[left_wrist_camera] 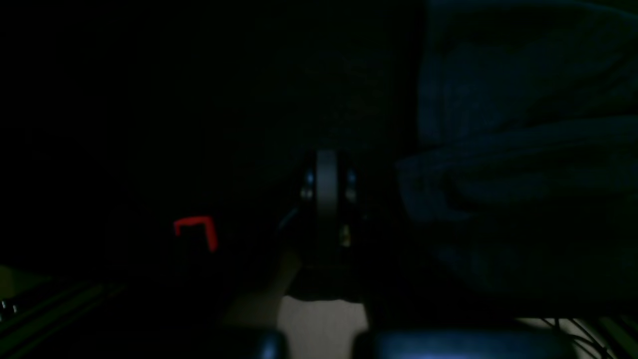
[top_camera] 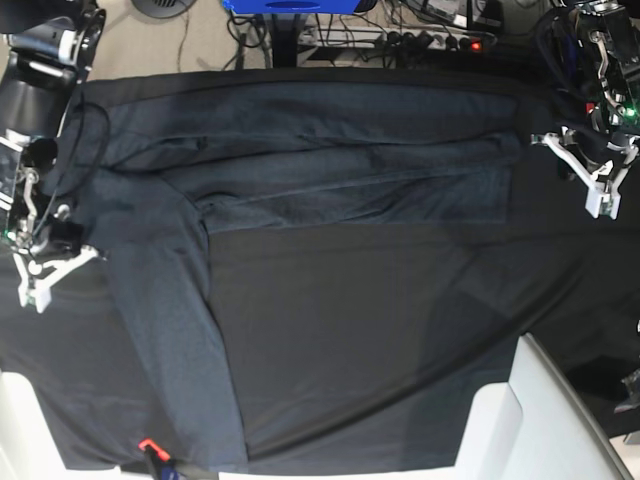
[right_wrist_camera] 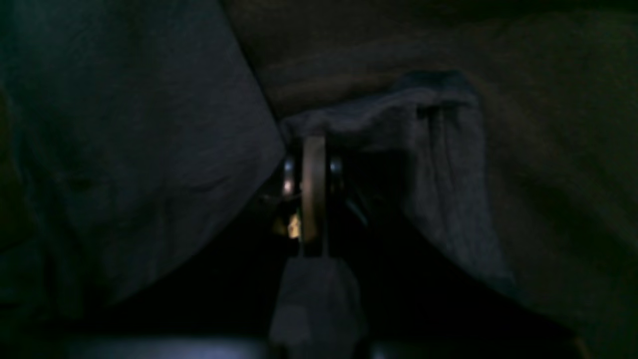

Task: Fold the T-shirt properly
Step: 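Release the fabric with both grippers and raise them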

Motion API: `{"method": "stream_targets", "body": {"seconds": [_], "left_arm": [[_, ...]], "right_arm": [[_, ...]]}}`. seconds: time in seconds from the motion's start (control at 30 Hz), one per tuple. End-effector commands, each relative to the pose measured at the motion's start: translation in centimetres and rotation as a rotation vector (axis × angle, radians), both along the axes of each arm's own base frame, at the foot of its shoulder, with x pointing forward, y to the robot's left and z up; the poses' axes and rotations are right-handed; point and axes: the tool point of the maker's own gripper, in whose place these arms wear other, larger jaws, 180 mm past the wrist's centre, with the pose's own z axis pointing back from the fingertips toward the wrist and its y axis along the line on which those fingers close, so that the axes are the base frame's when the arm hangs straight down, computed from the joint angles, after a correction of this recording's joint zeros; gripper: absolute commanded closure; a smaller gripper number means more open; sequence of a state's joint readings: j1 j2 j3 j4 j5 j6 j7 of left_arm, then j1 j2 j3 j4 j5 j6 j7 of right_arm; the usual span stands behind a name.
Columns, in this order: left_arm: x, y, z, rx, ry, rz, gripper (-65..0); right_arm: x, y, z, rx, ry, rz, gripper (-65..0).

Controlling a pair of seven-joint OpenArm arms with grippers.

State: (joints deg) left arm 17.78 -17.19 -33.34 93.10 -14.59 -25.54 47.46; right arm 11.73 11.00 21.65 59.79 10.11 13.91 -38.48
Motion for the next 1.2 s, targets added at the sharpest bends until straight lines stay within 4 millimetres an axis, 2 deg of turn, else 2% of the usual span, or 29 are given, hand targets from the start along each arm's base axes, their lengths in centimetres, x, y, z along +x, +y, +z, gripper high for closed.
{"method": "stream_targets", "body": {"seconds": [0.0, 0.03, 0.23, 0.5, 0.57, 0.67, 0.73, 0.8, 0.87, 0.9, 0.93, 1.0, 1.03, 1.17], "left_arm": [[0.9, 0.3, 1.1, 0.014, -0.039, -0.009, 0.0], [1.2, 0.3, 1.1, 0.013, -0.042, -0.009, 0.0], [0.4, 0.5, -0.5, -0.016, -0.003, 0.016, 0.0], [0.4, 0.5, -0.5, -0.017, -0.004, 0.017, 0.0], [0.4, 0.5, -0.5, -0.017, -0.004, 0.017, 0.0], [0.4, 0.7, -0.5, -0.016, -0.005, 0.021, 0.0], [0.4, 0.7, -0.5, -0.016, -0.005, 0.021, 0.0], [0.4, 0.7, -0.4, -0.015, -0.006, 0.022, 0.0], [0.5, 0.7, -0.3, -0.013, -0.01, 0.02, 0.0], [0.5, 0.7, -0.2, -0.013, -0.011, 0.019, 0.0], [0.4, 0.7, -0.2, -0.012, -0.009, 0.019, 0.0], [0.2, 0.7, -0.3, -0.012, -0.005, 0.019, 0.0], [0.2, 0.7, -0.3, -0.012, -0.005, 0.019, 0.0], [-0.8, 0.9, -0.6, -0.008, 0.004, 0.024, 0.0]], "right_arm": [[1.8, -1.5, 1.7, -0.023, -0.06, -0.02, -0.8], [1.7, -2.5, 1.6, -0.035, -0.057, -0.028, -0.8], [1.5, -5.1, 0.6, -0.058, -0.077, -0.066, -0.8], [1.5, -5.3, 0.5, -0.059, -0.091, -0.076, -0.8], [2.3, -6.2, 2.3, -0.085, -0.147, -0.117, -1.1], [1.7, -7.3, 5.8, -0.104, -0.28, -0.274, -1.5], [2.8, -5.5, 9.2, -0.121, -0.385, -0.25, -2.0], [4.1, -2.5, 10.3, -0.13, -0.41, -0.154, -5.7], [5.7, 1.2, 9.6, -0.122, -0.364, -0.025, -15.6], [6.9, 2.6, 9.6, -0.119, -0.346, 0.028, -22.2], [7.5, 3.7, 8.8, -0.106, -0.311, 0.06, -29.4], [9.0, 5.1, 7.4, -0.082, -0.254, 0.098, -43.5], [9.6, 5.3, 6.9, -0.073, -0.231, 0.1, -47.4], [11.3, 5.3, 5.1, -0.034, -0.187, 0.077, -46.1]]}}
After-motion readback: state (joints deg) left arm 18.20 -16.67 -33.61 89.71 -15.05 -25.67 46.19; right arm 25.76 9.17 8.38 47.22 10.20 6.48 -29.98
